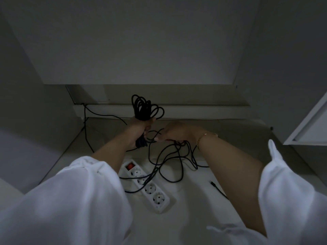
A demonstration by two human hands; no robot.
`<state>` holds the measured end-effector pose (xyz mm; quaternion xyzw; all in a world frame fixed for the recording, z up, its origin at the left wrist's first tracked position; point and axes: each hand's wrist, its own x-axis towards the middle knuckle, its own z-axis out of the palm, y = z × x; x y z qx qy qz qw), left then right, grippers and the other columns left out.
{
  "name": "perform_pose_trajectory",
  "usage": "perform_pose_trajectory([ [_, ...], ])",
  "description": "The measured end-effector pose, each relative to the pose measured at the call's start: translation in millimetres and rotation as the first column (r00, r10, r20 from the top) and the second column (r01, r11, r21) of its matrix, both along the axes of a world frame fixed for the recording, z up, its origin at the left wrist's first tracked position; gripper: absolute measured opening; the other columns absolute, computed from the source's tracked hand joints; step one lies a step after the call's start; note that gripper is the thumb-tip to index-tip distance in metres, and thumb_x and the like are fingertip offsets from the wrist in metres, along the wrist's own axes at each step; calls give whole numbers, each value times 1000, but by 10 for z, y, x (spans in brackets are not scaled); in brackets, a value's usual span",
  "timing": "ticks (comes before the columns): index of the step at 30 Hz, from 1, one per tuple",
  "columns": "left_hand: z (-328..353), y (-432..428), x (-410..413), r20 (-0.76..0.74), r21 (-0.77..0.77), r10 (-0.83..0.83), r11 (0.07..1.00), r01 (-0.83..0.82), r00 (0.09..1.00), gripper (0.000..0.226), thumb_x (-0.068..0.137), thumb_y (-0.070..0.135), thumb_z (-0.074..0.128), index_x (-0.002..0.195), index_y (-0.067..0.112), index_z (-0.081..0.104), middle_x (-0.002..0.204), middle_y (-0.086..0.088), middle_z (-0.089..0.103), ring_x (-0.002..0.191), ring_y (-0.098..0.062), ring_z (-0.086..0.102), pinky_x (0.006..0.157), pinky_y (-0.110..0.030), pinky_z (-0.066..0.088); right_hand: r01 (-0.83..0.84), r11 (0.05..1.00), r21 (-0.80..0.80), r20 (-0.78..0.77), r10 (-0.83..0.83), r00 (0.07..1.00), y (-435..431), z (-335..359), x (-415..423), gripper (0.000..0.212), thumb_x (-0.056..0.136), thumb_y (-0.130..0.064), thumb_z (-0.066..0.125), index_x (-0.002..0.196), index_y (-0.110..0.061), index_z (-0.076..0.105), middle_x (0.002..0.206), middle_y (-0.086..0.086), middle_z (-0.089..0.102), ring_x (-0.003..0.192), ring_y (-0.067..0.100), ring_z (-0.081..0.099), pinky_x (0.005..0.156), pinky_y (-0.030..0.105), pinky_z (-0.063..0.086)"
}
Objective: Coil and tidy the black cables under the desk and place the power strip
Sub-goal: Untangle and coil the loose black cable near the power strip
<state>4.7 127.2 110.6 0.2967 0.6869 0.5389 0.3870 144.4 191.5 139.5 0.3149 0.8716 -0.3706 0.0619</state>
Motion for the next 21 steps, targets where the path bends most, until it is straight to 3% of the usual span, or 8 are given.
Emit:
perform_pose_trajectory([
  [3,-40,10,-49,-221,-71,65,994,-83,973,25,91,18,61,69,13,52,42,2,54,32,-3,47,41,-16,33,93,987,-132,-109,-108,988,58,59,15,41,82,-34,68,55,-19,42,57,-4,41,51,9,36,45,19,28],
  [5,-42,-28,-27,-353,-74,66,992,-98,933,17,91,15,60,97,-1,64,85,-20,69,77,-21,70,58,-21,38,84,971,-222,-156,-120,980,64,92,-3,37,82,-28,68,55,-17,47,57,-2,39,52,10,33,50,21,25],
  [6,-34,-59,0,-410,-87,54,991,-98,911,28,90,14,59,112,-4,61,102,-24,67,96,-31,65,63,-20,37,72,960,-272,-184,-125,975,57,102,-17,33,83,-24,67,56,-17,50,56,-2,38,52,11,32,51,22,25],
  [10,-72,-112,-28,-584,-208,-91,977,-40,807,25,92,21,54,110,5,60,84,-7,58,68,-15,54,51,-20,34,22,904,-427,-281,-156,947,-4,145,-48,17,88,-14,56,73,-9,62,46,-9,49,50,9,30,51,21,26],
  [12,-111,-109,-79,-615,-251,-120,967,-49,779,17,93,20,51,102,8,59,75,-3,54,70,-20,52,53,-22,34,12,878,-478,-317,-185,930,4,130,-61,18,87,-14,54,72,-9,64,59,-6,58,52,9,31,52,22,26],
  [15,-131,-108,-105,-589,-246,-89,966,-73,803,19,95,20,49,107,8,57,79,-2,54,79,-24,56,62,-25,36,65,869,-491,-325,-252,912,51,114,-68,19,88,-17,54,79,-10,68,51,-6,49,51,10,32,53,22,25],
  [18,-111,-101,-91,-348,-96,97,986,-138,932,9,92,15,55,86,7,55,57,1,54,50,-10,51,48,-22,36,107,918,-383,-307,-235,922,68,113,-50,25,93,-20,52,101,-4,69,50,-2,47,52,11,29,54,24,23],
  [21,-102,-82,-124,-181,-27,139,989,-146,974,21,90,18,60,71,12,54,49,2,55,44,-7,49,44,-18,39,115,963,-245,-250,-177,952,53,115,-32,22,94,-18,51,99,-8,69,100,20,69,55,10,33,47,19,27],
])
